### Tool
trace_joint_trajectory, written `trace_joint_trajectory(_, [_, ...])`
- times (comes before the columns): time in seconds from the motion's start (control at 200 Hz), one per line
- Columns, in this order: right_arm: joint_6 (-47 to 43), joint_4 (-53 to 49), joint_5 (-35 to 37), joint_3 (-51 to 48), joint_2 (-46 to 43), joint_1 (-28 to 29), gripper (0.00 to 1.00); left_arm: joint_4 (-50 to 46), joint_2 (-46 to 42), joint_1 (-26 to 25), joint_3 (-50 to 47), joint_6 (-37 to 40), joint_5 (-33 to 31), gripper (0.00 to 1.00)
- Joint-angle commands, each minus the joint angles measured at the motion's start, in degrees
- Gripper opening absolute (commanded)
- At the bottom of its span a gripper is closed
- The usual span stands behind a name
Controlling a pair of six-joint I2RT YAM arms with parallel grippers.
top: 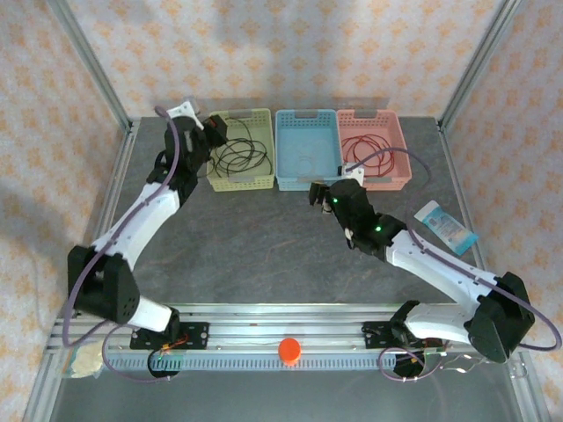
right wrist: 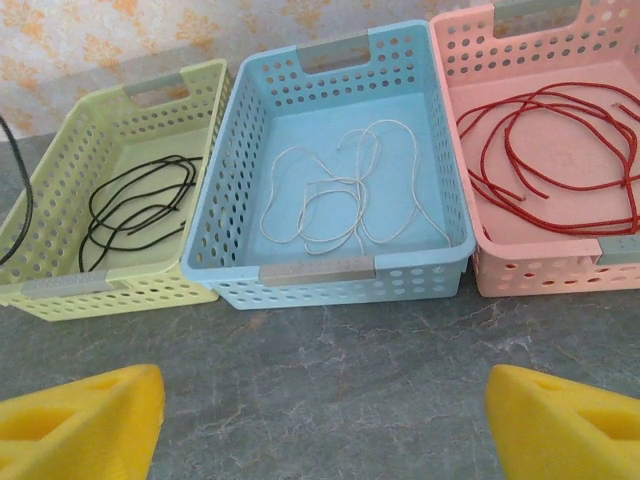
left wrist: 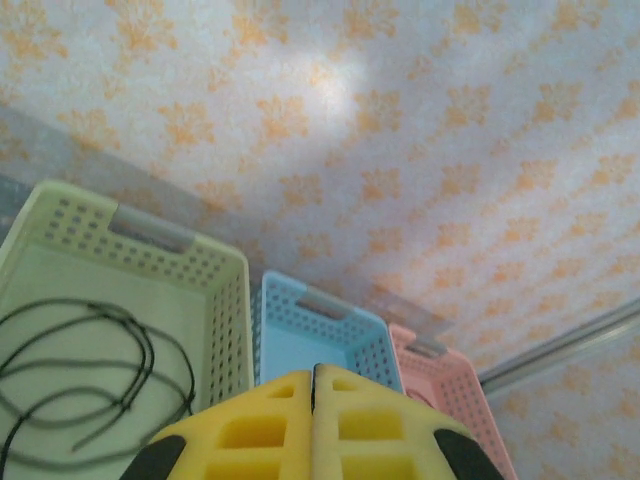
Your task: Untangle the cables
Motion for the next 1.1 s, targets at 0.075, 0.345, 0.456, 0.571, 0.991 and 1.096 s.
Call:
trace_joint_trajectory(0.075, [1.2,-0.4,1.8,2.3,1.6,-0.4,0.83,0.2,10.5,2.4,10.3,2.4,3.5,0.00])
trace_joint_trajectory(0.345, [1.3,-1.5,3.6,1.2,0.9,-0.4,0.83,-2.3,26.3,3.1,21.1,4.5,3.2,0.00])
trace_joint_trajectory(0.456, [1.6,-2.4,3.9,0.8,0.6,-0.5,0.83,-4.3,31.9,3.1,23.8,5.4,1.4,0.03])
trace_joint_trajectory(0.571, [2.2,-2.8,4.2,0.1,-0.1,-0.6,0.84,-6.7,34.4,3.2,25.5,6.9,-3.2,0.31])
trace_joint_trajectory(0.991, [2.2,7.8,15.8,-11.2,-10.7,-1.3,0.98,7.7,12.3,3.2,0.8,9.4,-0.8,0.99])
trace_joint_trajectory(1.096, [1.7,12.3,22.0,-14.4,-10.8,-2.8,0.98,14.3,1.7,3.3,-13.0,8.3,-6.9,0.99])
